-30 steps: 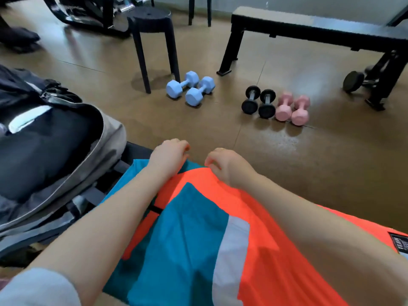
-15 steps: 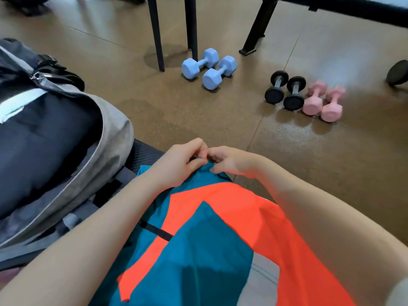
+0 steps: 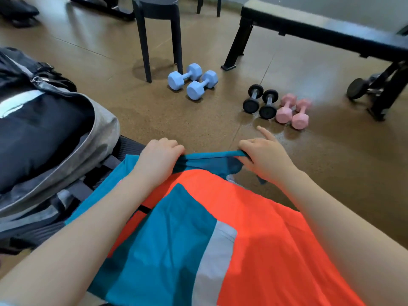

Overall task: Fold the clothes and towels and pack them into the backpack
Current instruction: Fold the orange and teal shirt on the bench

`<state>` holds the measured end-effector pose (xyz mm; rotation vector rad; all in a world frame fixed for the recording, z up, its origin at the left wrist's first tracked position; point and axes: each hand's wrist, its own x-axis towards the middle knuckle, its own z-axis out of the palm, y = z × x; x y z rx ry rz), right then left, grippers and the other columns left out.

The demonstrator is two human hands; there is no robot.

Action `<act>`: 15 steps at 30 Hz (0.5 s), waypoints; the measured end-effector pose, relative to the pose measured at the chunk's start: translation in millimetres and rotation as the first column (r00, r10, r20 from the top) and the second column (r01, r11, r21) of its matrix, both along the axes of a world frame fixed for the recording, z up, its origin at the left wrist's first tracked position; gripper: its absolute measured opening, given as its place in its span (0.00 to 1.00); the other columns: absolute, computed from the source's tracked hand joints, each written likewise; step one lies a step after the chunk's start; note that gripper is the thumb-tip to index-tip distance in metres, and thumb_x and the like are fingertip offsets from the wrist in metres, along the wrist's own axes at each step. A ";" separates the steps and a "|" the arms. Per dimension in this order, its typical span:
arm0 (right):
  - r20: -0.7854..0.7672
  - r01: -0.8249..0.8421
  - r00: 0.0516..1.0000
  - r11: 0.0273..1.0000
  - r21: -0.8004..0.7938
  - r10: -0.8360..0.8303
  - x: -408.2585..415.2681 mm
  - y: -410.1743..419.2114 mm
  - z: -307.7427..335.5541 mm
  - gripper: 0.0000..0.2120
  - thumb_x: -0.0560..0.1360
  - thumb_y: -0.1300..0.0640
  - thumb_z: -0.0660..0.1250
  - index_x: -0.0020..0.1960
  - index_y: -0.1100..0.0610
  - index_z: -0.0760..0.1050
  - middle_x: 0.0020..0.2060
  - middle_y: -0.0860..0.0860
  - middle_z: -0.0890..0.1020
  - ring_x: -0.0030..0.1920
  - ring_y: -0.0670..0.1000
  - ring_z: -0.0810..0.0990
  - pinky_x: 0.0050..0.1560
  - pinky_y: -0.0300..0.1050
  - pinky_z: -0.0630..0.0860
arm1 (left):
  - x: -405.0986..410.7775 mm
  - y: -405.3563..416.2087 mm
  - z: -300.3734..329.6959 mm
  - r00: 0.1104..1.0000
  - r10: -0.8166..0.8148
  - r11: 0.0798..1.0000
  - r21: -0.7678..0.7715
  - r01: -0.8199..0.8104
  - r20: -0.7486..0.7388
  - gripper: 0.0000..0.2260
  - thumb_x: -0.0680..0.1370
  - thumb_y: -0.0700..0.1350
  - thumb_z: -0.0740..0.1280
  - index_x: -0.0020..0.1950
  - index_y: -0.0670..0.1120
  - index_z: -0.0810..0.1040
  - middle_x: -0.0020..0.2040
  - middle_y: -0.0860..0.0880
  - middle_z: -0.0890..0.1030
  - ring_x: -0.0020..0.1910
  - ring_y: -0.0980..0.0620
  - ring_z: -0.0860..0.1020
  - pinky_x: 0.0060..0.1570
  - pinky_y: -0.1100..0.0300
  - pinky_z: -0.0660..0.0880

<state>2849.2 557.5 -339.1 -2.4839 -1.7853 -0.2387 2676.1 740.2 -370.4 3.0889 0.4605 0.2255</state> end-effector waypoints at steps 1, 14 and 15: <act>0.006 0.033 0.999 0.997 0.063 -0.033 -19.0 -7.5 9.8 0.08 0.69 0.54 0.67 0.38 0.58 0.72 0.29 0.54 0.79 0.33 0.57 0.81 0.43 0.52 0.76 | -2.3 -3.4 0.1 0.999 0.041 0.996 0.077 -0.043 0.028 0.06 0.69 0.38 0.61 0.39 0.43 0.78 0.35 0.44 0.78 0.37 0.41 0.77 0.31 0.52 0.72; -0.930 0.235 0.367 0.970 0.060 -0.032 -170.4 3.5 -19.0 0.10 0.71 0.67 0.60 0.52 0.64 0.73 0.39 0.58 0.81 0.42 0.57 0.80 0.52 0.53 0.76 | -67.4 -96.6 13.2 0.716 0.689 0.140 -0.948 -0.287 -0.115 0.07 0.79 0.49 0.61 0.52 0.47 0.72 0.46 0.46 0.74 0.43 0.51 0.73 0.49 0.55 0.71; -0.913 0.268 0.408 0.953 0.143 0.022 -162.0 -8.4 -19.7 0.14 0.71 0.66 0.57 0.55 0.63 0.74 0.39 0.55 0.81 0.39 0.52 0.80 0.51 0.47 0.76 | -69.7 -97.3 10.6 0.722 0.689 0.197 -0.939 -0.283 -0.073 0.13 0.76 0.46 0.65 0.60 0.47 0.71 0.49 0.45 0.75 0.45 0.49 0.74 0.51 0.58 0.71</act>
